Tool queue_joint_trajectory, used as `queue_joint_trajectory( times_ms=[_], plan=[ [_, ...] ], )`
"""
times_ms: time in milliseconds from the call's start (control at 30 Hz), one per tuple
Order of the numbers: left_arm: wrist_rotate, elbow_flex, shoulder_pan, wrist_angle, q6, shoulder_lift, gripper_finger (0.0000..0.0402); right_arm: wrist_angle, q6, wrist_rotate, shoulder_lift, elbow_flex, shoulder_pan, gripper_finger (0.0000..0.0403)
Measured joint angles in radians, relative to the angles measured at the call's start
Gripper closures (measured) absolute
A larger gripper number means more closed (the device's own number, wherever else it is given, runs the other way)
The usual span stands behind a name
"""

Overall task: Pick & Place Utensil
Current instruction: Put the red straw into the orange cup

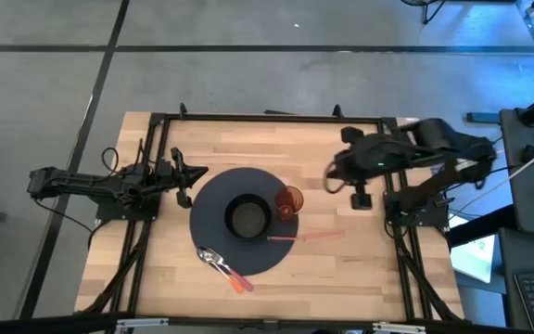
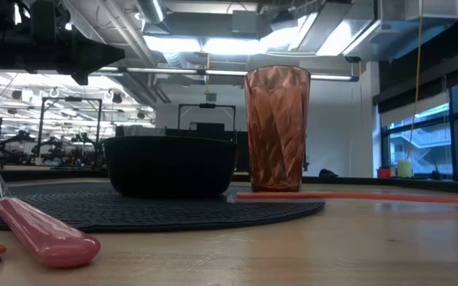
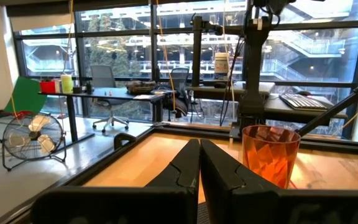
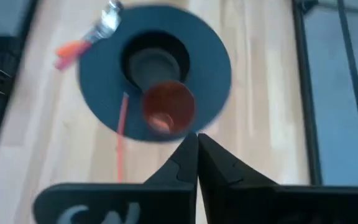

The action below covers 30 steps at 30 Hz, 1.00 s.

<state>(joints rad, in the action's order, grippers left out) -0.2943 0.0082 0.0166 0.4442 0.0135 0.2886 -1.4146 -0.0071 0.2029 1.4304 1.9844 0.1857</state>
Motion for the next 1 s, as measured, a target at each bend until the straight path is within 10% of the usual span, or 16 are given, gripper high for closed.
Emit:
queue_joint_trajectory(
  times_ms=[667,1000],
  plan=[
    [-0.001,0.000,0.000,0.000,0.000,0.000,0.0393,1.113,0.001,-0.233,-0.626,-1.089,0.003,0.0399],
    [-0.056,0.000,0.000,-0.025,0.000,0.000,0.0393,1.163,0.172,-0.152,-0.776,-1.352,0.003,0.0398]
  ],
)
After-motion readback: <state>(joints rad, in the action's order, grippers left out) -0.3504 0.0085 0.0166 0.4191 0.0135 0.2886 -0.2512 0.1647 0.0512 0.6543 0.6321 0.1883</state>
